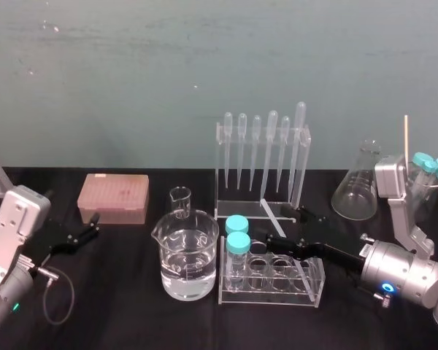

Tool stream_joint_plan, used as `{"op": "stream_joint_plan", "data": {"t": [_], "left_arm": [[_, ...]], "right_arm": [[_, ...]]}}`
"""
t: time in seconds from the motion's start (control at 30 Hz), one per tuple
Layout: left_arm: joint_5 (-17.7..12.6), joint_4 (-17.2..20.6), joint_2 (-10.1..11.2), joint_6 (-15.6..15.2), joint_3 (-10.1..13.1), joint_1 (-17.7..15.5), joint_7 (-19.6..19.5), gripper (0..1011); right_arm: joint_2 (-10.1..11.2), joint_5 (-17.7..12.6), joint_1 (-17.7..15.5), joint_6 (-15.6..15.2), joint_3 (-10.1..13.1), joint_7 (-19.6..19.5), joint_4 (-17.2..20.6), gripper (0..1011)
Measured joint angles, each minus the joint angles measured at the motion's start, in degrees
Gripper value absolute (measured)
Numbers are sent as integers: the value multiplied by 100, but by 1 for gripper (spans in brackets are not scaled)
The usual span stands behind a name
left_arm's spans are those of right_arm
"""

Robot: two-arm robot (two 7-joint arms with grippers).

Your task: Pick up the stirring rod with one hand, then place it down.

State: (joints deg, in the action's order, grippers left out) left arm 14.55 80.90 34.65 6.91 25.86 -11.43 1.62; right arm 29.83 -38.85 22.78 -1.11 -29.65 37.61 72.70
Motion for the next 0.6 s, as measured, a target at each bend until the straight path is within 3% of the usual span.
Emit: {"op": "stream_joint_plan", "data": {"t": [0.43, 0.6], "left_arm": [[0, 0, 0, 0, 0, 0, 0, 1000], [0, 0, 0, 0, 0, 0, 0, 1000]], "right_arm": [[4, 0, -6, 29, 4, -6, 0, 1003], [7, -2, -9, 38, 5, -8, 1, 928]]}}
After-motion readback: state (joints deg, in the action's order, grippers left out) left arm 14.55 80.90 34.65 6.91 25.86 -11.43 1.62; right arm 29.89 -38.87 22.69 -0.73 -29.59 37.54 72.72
